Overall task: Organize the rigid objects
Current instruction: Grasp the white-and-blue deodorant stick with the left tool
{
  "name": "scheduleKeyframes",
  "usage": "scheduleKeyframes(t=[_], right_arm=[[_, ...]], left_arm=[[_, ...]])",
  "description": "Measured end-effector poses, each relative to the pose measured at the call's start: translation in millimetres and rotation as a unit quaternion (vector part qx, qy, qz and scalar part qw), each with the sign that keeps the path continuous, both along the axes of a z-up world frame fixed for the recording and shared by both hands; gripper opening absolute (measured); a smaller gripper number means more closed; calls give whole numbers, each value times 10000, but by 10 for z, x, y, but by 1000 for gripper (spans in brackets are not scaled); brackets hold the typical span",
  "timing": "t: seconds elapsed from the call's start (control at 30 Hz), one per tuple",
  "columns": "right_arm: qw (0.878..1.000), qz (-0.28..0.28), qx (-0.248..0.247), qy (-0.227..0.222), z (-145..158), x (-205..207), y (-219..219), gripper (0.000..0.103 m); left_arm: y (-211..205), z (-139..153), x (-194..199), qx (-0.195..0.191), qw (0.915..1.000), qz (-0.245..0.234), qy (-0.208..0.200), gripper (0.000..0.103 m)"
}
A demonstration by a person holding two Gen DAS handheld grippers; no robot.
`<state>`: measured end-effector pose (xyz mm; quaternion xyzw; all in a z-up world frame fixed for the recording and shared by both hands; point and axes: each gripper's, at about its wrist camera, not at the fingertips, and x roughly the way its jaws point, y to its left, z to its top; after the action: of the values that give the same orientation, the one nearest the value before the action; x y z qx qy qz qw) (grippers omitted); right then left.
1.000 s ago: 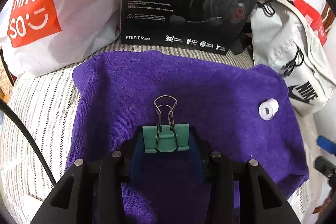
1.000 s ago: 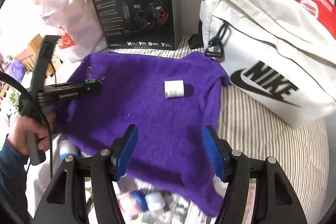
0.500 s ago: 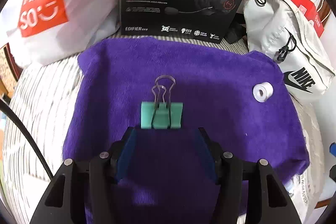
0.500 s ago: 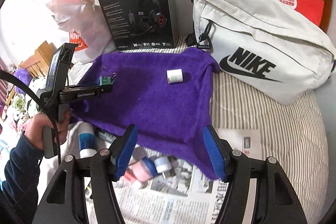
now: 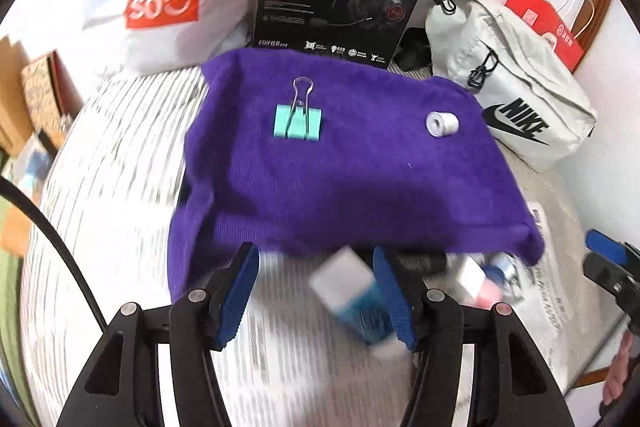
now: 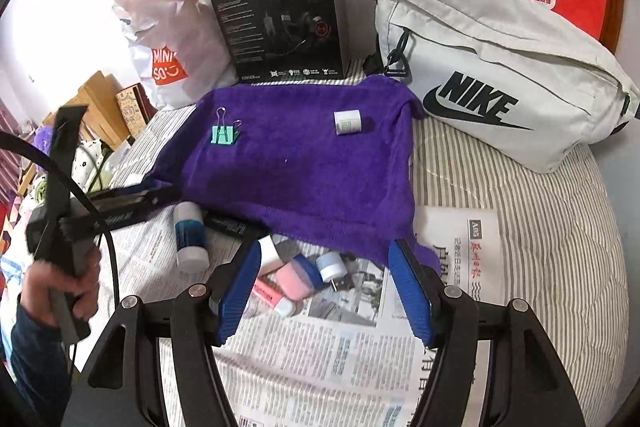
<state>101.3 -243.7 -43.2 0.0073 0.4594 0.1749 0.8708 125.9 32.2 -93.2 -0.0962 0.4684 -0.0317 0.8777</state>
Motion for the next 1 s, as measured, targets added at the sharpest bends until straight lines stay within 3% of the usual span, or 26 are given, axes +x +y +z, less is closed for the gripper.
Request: scheduleKeyframes(t=[0.1, 0.2, 0.37, 0.53, 0.8, 1.0], right_arm=[[10000, 4, 20, 22, -18, -58, -20, 67], [10000, 16, 11, 81, -50, -98, -30, 67], [9999, 49, -63, 146, -99, -175, -37, 67], [9996, 73, -95, 256, -158, -227, -38, 67], [9993, 138, 27, 360, -217, -264, -46, 67], [9986, 74, 37, 522, -343, -228, -74, 67]], left_arm=[[-11, -28, -144, -192, 9998, -16, 86, 58], [-100, -83, -173, 6, 9998, -30, 185, 58], [-283, -170, -73, -39, 9991, -123, 401, 58], [-473, -334, 81, 279, 9970, -129, 710, 61], [-352, -346, -115, 528, 9962, -239, 646, 68], [-292, -414, -111, 448, 9966, -291, 631, 68]])
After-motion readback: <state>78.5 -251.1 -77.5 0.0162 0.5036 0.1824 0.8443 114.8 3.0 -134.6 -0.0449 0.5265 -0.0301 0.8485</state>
